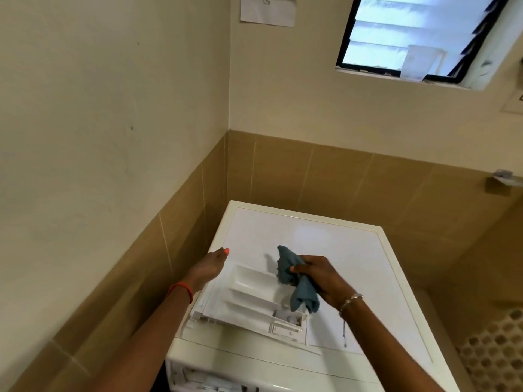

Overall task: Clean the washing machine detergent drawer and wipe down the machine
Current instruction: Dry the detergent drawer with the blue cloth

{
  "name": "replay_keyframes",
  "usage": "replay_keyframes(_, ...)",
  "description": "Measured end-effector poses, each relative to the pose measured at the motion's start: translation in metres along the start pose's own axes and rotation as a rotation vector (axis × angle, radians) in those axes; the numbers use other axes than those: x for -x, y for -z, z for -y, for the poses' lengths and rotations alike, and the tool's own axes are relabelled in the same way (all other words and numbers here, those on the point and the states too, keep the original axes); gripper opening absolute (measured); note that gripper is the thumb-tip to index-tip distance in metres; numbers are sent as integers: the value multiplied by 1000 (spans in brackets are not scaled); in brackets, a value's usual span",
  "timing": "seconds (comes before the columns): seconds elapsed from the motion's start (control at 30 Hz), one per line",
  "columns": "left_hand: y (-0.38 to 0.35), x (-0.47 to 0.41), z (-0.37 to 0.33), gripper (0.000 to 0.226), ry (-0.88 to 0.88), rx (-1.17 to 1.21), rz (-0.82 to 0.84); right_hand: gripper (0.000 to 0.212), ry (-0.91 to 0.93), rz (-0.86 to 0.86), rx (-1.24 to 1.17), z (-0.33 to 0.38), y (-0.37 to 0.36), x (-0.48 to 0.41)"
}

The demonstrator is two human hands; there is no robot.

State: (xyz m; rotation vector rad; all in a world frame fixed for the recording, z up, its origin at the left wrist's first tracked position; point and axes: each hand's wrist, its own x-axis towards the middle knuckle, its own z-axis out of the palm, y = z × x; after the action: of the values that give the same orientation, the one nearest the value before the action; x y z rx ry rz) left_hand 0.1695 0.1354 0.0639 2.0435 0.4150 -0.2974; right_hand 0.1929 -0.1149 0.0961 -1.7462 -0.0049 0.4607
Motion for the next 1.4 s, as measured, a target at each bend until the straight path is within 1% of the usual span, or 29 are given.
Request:
replay_keyframes(0.07,-5,3,5,50,-46,69,-49,20,132,65,226,-4,-32,-5)
replay_keyframes(0.13,-10,7,6,48,-68,121,-85,19,279,114,410,-8,-64,-11)
replay_keyframes(0.2,-13,8,9,46,-80,139,-124,20,389,129,518,-9,-89,-16)
replay_keyframes(0.27,-14,8,11,45,-82,171,-160,27,428,170,596,-10,-105,-20)
replay_keyframes(0.37,-15,8,12,44,-78,238,-183,37,403,211,750,-16,-116,-25)
replay_keyframes(0.53,-17,10,8,44,-81,168,-236,46,308,257,767,-24,-113,-27)
replay_keyframes(0.63,-16,9,10,44,-102,114,-242,37,298,245,735,-26,-108,-30)
replay_keyframes(0.73,-15,9,11,44,-108,94,-245,28,310,249,789,-28,-103,-37)
replay_keyframes(0.83,-17,11,10,45,-103,81,-255,24,315,282,876,-29,-101,-44)
replay_keyframes(0.93,-18,14,7,46,-108,81,-252,25,300,340,996,-23,-100,-47)
replay_keyframes(1.07,-18,15,7,46,-123,69,-254,33,242,376,1213,-12,-85,-43)
replay_keyframes(1.17,-18,14,9,46,-128,64,-246,42,156,337,1369,-16,-52,-36)
replay_keyframes(1.2,-18,14,10,46,-128,63,-243,42,119,312,1376,-17,-40,-34)
replay_keyframes(1.27,-19,13,10,46,-125,51,-240,38,65,285,1307,-22,-26,-30)
replay_keyframes(1.33,-19,13,9,45,-116,35,-241,36,25,266,1237,-24,-23,-28)
replay_keyframes(1.4,-19,13,8,45,-111,27,-241,36,-7,206,1159,-26,-25,-28)
